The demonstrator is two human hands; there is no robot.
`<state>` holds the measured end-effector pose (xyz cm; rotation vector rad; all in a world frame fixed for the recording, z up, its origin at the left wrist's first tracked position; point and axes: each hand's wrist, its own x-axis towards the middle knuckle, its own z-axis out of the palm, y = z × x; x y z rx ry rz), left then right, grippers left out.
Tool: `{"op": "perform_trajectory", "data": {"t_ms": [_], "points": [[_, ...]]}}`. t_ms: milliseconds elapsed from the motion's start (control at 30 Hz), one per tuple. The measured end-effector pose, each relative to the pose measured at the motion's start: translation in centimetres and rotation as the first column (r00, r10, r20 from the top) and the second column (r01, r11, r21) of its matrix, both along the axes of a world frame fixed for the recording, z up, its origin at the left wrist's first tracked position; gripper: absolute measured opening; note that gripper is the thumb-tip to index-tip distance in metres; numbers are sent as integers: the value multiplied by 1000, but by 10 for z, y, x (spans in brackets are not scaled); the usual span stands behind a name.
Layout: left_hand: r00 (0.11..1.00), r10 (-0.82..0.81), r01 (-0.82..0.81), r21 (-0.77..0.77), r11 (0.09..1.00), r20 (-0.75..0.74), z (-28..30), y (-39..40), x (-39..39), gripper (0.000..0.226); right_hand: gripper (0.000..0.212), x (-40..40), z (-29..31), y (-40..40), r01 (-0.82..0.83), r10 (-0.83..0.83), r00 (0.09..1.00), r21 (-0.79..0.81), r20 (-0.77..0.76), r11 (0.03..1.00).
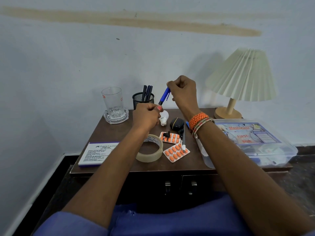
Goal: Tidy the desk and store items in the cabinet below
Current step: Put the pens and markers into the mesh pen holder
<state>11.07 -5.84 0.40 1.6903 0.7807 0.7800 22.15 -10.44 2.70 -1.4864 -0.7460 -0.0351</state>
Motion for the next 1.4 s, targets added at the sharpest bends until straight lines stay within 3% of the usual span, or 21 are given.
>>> {"op": "perform_trajectory", "data": {"t_ms": [267,500,867,1033,1167,1400], "points": [[976,208,-189,218,958,-70,-10,-8,4,20,36,-6,-10,7,-2,2,1000,24,-6,1000],[961,273,-250,297,922,-40,-19,-21,4,19,24,-11,-19,10,40,-40,999,3,35,999],[961,278,-253,391,885,-7,-22,-6,-4,17,11,-24,-22,5,-57,54,988,-12,-141,998],[945,321,-310,462,831,57,-18,7,-10,20,18,-21,-18,3,-133,141,918,47,-370,990],[943,330,-256,558,789,-34,-17,11,-9,22,19,-10,-20,2,-106,111,890,35,-443,994],[907,360,-92,730,678,-220,-25,23,-14,22,12,6,3,-1,87,-38,963,173,-267,981]]}}
